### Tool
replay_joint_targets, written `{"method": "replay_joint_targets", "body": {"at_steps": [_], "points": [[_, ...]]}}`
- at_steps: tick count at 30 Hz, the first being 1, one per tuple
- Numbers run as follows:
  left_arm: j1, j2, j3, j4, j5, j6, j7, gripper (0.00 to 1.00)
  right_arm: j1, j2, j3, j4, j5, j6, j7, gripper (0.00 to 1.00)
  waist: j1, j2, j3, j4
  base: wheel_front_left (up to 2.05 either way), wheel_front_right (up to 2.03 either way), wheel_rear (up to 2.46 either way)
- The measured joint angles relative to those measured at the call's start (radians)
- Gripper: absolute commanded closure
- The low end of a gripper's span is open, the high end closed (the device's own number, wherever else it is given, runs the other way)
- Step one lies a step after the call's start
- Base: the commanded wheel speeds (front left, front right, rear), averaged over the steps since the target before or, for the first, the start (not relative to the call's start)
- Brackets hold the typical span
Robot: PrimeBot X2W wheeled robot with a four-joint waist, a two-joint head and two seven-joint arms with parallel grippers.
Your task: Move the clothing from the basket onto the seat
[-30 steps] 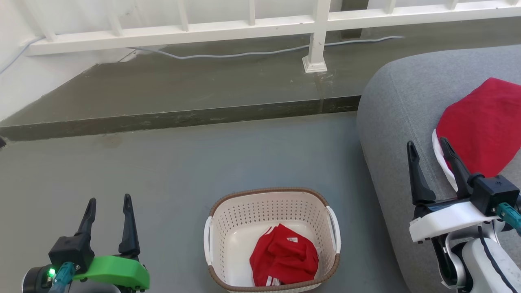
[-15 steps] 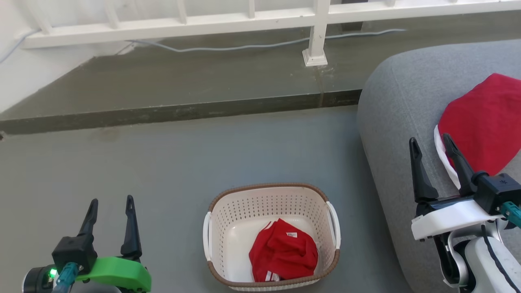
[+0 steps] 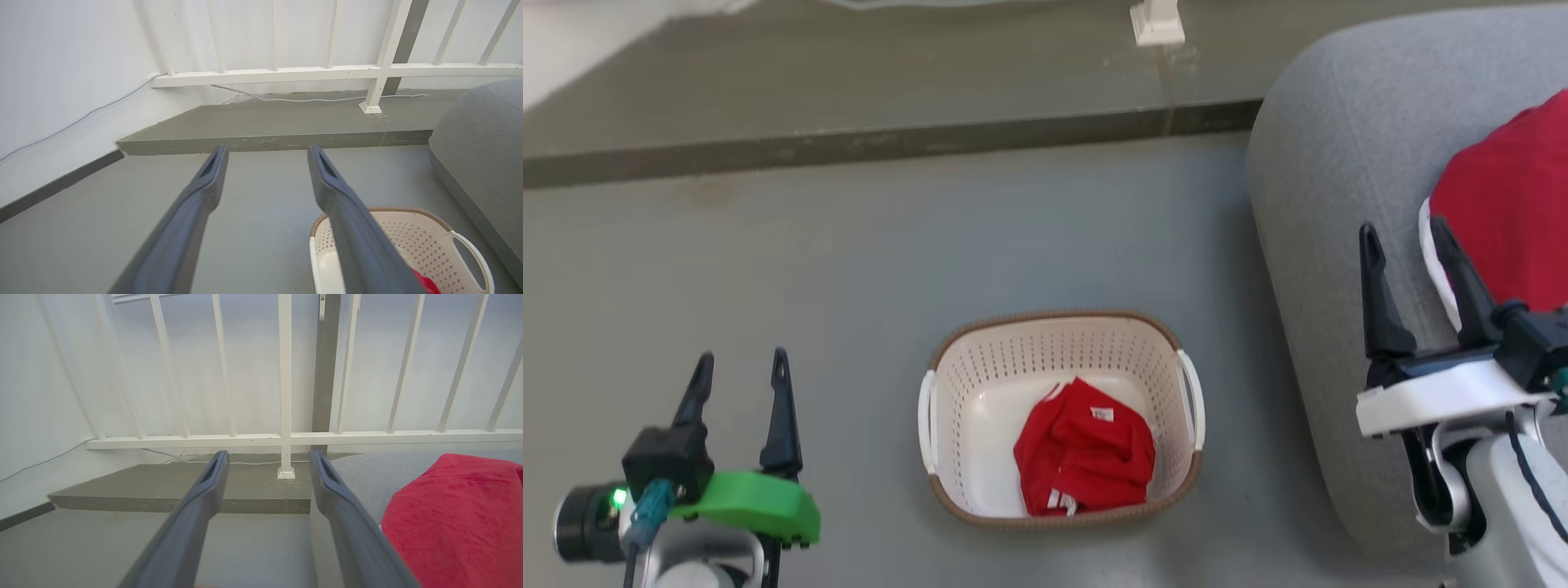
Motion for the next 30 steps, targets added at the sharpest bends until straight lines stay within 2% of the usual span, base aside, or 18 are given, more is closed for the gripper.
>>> {"method": "replay_joint_targets", "body": {"at_steps": [12,25,30], "points": [[-0.167,0.004,-0.08,0.05,0.05,-0.028,0.049,0.0,-0.125,0.006,-0.014,0.001,0.002,0.0,0.0,0.0,0.0001,0.0,0.165,-0.008,0.0,0.0,0.0],[-0.37,0.002,-0.18,0.173,0.121,-0.096,0.112,0.0,-0.281,0.003,-0.054,0.002,0.004,0.0,-0.002,0.0,0.0002,0.0,0.351,-0.015,0.0,0.0,0.0],[-0.46,-0.015,-0.228,0.226,0.152,-0.124,0.131,0.0,-0.34,-0.004,-0.058,-0.007,0.002,0.001,-0.005,0.0,0.0001,0.0,0.423,-0.013,0.0,0.0,0.0]]}}
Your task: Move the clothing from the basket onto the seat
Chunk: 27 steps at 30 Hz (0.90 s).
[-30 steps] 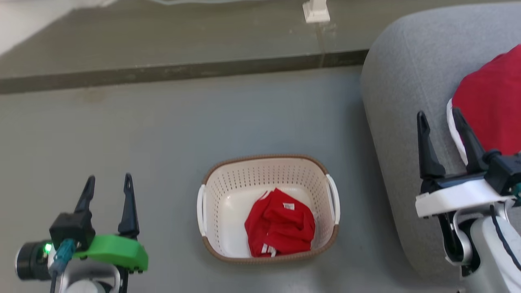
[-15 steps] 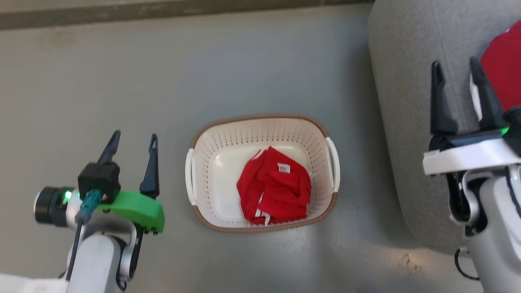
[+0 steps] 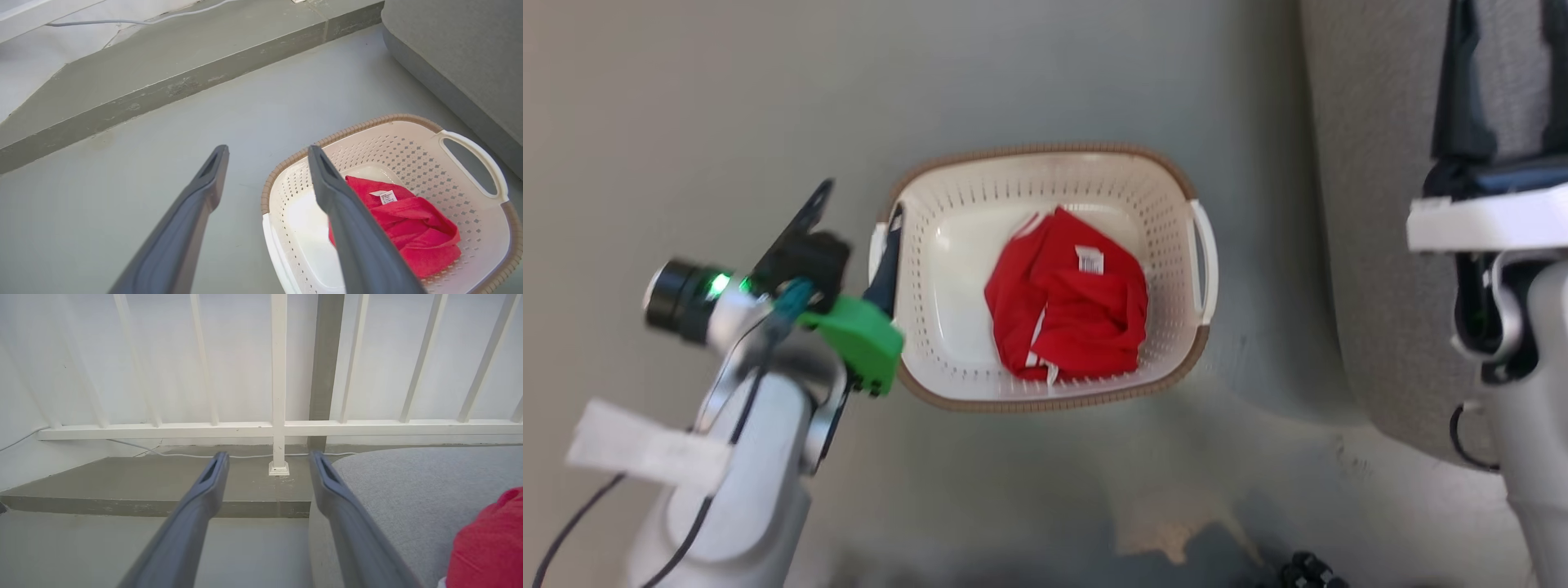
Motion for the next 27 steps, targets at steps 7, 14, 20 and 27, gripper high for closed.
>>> {"method": "replay_joint_targets", "body": {"at_steps": [7,14,20,27], "points": [[-0.113,-0.019,-0.045,0.085,0.038,-0.02,0.03,0.0,-0.092,-0.008,-0.002,-0.024,-0.006,0.004,0.0,0.0,0.0,0.0,0.101,0.003,0.0,0.0,0.0],[-0.218,-0.047,-0.104,0.158,0.093,-0.057,0.046,0.0,-0.175,-0.008,-0.002,-0.048,-0.011,0.008,-0.002,0.0,0.0,0.0,0.202,0.002,0.0,0.0,0.0],[-0.279,-0.065,-0.183,0.223,0.145,-0.085,0.039,0.0,-0.215,-0.007,-0.001,-0.04,-0.021,0.01,-0.005,0.0,-0.0001,0.0,0.269,-0.001,0.0,0.0,0.0],[-0.332,-0.077,-0.296,0.337,0.21,-0.109,0.033,0.0,-0.253,0.006,0.019,-0.012,-0.038,0.014,-0.013,0.0,-0.0001,0.0,0.334,-0.014,0.0,0.0,0.0]]}}
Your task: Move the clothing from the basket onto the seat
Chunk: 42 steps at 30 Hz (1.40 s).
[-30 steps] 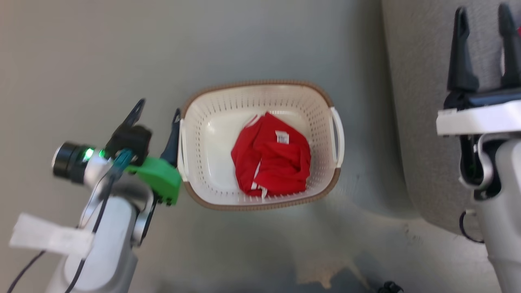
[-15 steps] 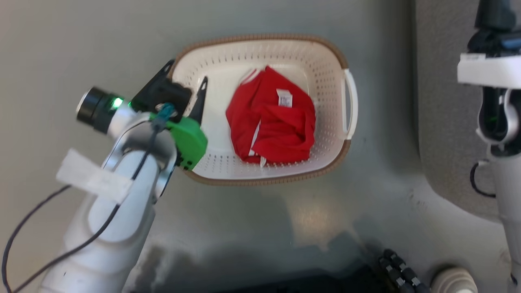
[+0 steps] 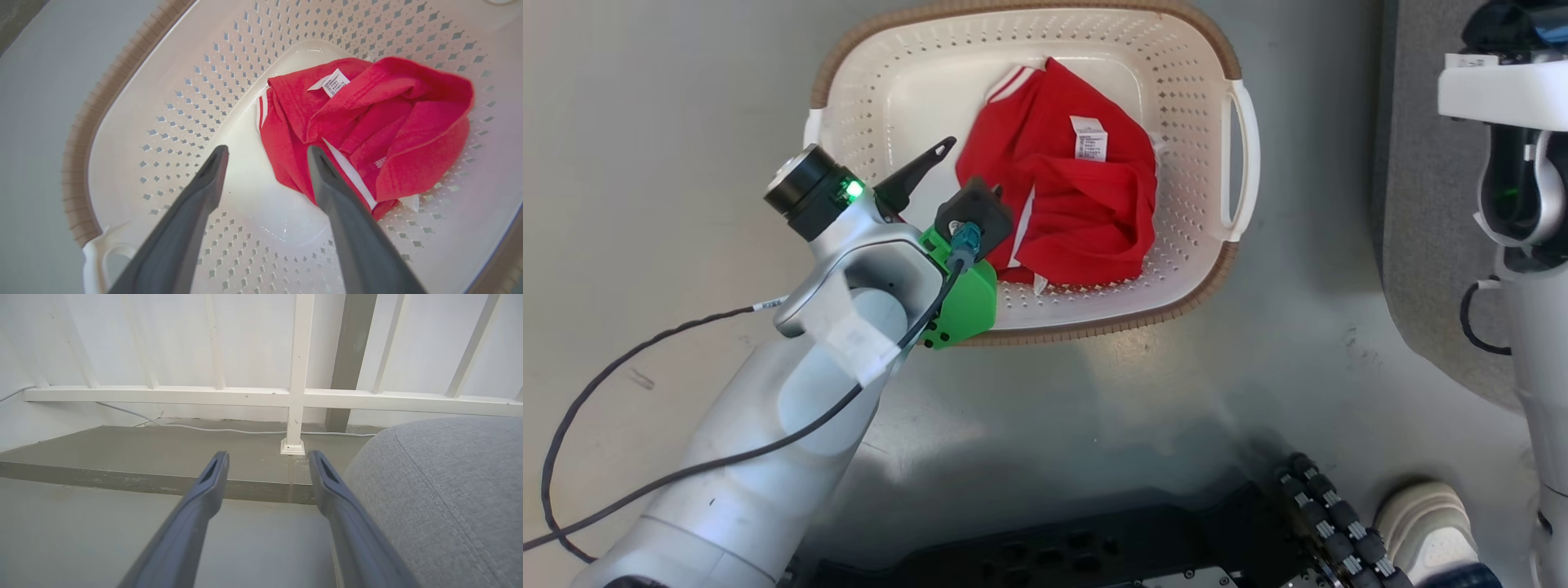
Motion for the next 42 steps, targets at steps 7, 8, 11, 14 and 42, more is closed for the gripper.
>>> {"method": "replay_joint_targets", "body": {"at_steps": [7,8,11,14,42], "points": [[-0.033,-0.017,-0.072,0.078,0.004,-0.011,-0.007,0.0,-0.021,0.017,0.008,0.026,-0.009,0.0,-0.002,0.0,0.0,0.0,0.02,-0.02,0.0,0.0,0.0],[-0.034,-0.02,-0.083,0.086,0.004,-0.012,-0.007,0.0,-0.024,0.022,0.011,0.028,-0.009,0.0,-0.002,0.0,0.0,0.0,0.022,-0.022,0.0,0.0,0.0],[-0.039,-0.021,-0.117,0.118,0.005,-0.013,-0.014,0.0,-0.027,0.029,0.014,0.036,-0.014,0.0,-0.007,0.0,0.0,0.0,0.026,-0.031,0.0,0.0,0.0],[-0.042,-0.021,-0.137,0.142,0.005,-0.014,-0.014,0.0,-0.039,0.041,0.022,0.04,-0.015,0.003,-0.009,0.0,0.0,0.0,0.03,-0.041,0.0,0.0,0.0],[-0.138,-0.022,-0.389,0.335,-0.061,-0.015,-0.044,0.65,-0.083,0.102,0.015,0.053,-0.031,0.003,-0.009,0.0,-0.0001,0.0,0.087,-0.121,0.0,0.0,0.0]]}}
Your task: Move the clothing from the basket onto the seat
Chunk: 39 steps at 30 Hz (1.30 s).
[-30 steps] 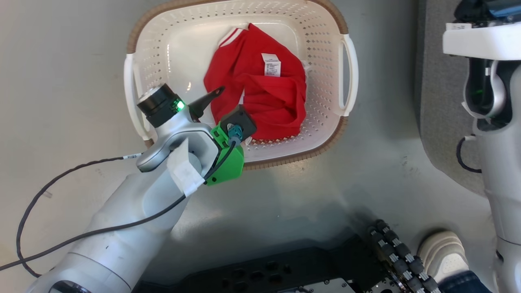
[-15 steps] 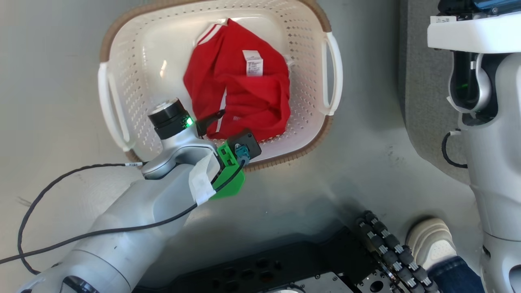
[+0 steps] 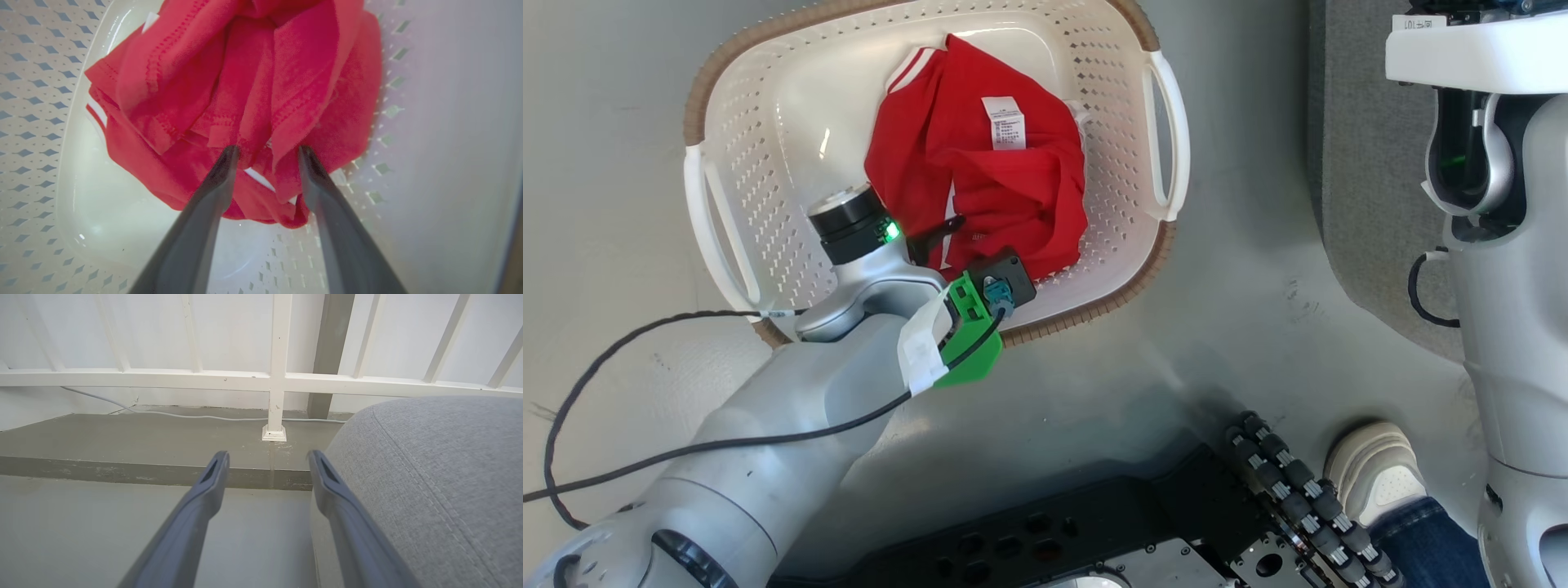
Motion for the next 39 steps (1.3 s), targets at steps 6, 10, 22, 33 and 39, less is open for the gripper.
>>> {"method": "replay_joint_targets", "body": {"at_steps": [6,10,22,33,39], "points": [[-0.017,0.001,-0.031,0.02,-0.027,0.0,-0.015,1.0,0.0,0.004,-0.01,-0.002,-0.009,0.0,0.0,0.0,0.0,0.0,-0.001,-0.004,0.0,0.0,0.0],[-0.019,0.001,-0.042,0.025,-0.061,0.0,-0.035,1.0,0.0,0.007,-0.02,0.001,-0.013,0.0,0.0,0.0,0.0,0.0,-0.008,-0.003,0.0,0.0,0.0],[-0.048,0.0,-0.011,-0.025,-0.156,0.0,-0.119,1.0,0.002,0.008,-0.045,0.019,-0.03,0.01,0.0,0.0,0.0,0.0,-0.065,0.018,0.0,0.0,0.0],[-0.048,-0.002,0.087,-0.052,-0.266,0.002,-0.203,1.0,0.059,-0.011,-0.071,0.066,-0.047,0.028,0.0,0.0,0.0,0.0,-0.157,0.05,0.0,0.0,0.0],[-0.045,-0.004,0.148,-0.057,-0.324,0.021,-0.226,1.0,0.115,-0.012,-0.076,0.099,-0.048,0.04,0.0,0.0,0.0,0.0,-0.225,0.07,0.0,0.0,0.0]]}}
